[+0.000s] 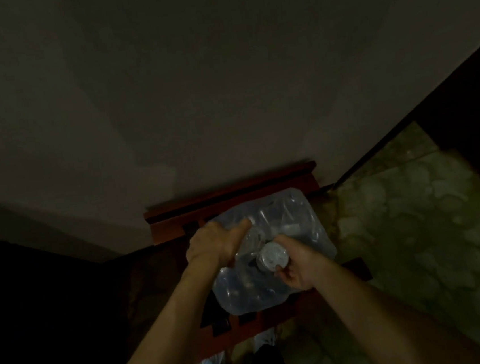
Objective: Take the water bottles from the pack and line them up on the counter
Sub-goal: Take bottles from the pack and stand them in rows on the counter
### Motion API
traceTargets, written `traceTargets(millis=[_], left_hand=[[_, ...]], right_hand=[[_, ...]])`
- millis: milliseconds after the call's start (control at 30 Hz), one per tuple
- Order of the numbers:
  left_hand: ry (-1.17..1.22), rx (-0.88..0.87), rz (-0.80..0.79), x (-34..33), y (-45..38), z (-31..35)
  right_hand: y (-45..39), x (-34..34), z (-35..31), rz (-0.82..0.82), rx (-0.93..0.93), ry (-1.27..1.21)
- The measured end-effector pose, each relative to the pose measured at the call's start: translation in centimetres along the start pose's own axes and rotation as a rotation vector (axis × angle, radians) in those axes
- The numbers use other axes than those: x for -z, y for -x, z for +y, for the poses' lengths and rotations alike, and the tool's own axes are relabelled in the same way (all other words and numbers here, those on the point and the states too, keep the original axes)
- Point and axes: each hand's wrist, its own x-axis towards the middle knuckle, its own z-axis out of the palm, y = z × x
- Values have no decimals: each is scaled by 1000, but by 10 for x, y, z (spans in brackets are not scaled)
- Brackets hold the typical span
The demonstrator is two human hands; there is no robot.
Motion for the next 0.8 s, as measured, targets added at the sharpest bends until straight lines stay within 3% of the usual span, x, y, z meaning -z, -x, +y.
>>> traceTargets(millis=[200, 500, 800], left_hand=[[34, -88, 42, 29, 19, 29], [456, -246, 29, 72, 52, 48], [769, -421, 8, 107, 104, 58]], right_hand=[[60, -9, -35, -11, 145, -22], [148, -40, -57, -21, 339, -151], [214, -59, -45, -205, 793, -103]])
